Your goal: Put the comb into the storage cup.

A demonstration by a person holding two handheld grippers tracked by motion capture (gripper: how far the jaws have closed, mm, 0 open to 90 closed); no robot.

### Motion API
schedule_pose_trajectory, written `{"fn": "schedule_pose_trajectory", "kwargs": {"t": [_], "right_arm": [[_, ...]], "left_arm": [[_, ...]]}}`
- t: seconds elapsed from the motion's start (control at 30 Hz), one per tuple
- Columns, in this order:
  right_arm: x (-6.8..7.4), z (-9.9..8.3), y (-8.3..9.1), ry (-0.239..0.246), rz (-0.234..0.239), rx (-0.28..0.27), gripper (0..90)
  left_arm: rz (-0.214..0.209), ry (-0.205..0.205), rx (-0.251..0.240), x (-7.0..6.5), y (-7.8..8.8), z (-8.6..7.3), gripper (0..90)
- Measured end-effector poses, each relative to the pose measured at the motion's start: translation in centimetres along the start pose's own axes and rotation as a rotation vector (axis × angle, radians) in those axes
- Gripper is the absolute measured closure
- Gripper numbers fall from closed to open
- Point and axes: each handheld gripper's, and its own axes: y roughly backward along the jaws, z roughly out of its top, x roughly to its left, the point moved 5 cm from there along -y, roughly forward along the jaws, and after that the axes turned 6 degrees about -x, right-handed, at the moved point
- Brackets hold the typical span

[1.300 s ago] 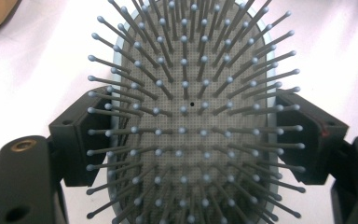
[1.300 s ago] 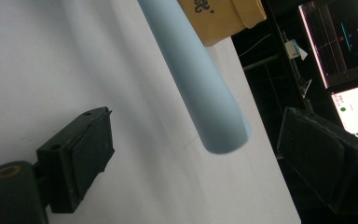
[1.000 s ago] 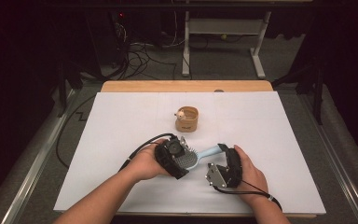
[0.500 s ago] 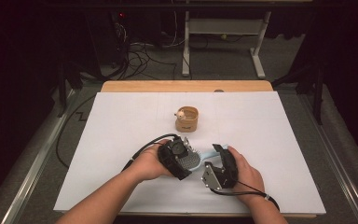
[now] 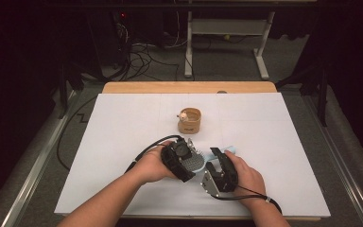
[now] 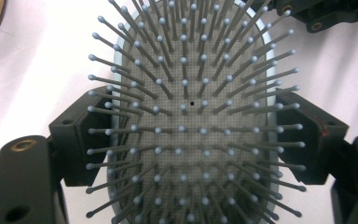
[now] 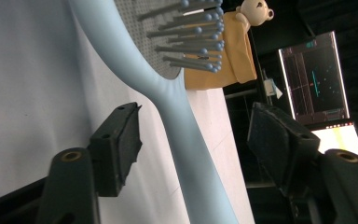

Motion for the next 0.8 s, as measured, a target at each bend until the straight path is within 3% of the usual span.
{"fn": "schedule_pose_trajectory", "kwargs": {"t": [0.03,0.23,0.43,0.8], "right_arm": [[-0.06,0.0,0.06,0.025,0.006,0.006,37.8],[0.19,0.24,0.0,0.045,0.006,-0.004,43.2],[0.44,0.48,-0.02,0.105,0.016,-0.002,52.8],[0.85,0.75,-0.03,0.151,0.015,0.011,64.4]], "left_arm": [[-0.002,0.001,-0.002,-0.01,0.01,0.02,20.4],[0.0,0.004,-0.008,-0.02,-0.02,0.1,20.4],[-0.004,-0.002,-0.01,-0.1,0.0,0.23,20.4],[-0.003,-0.003,-0.017,-0.2,0.03,0.48,20.4]]}}
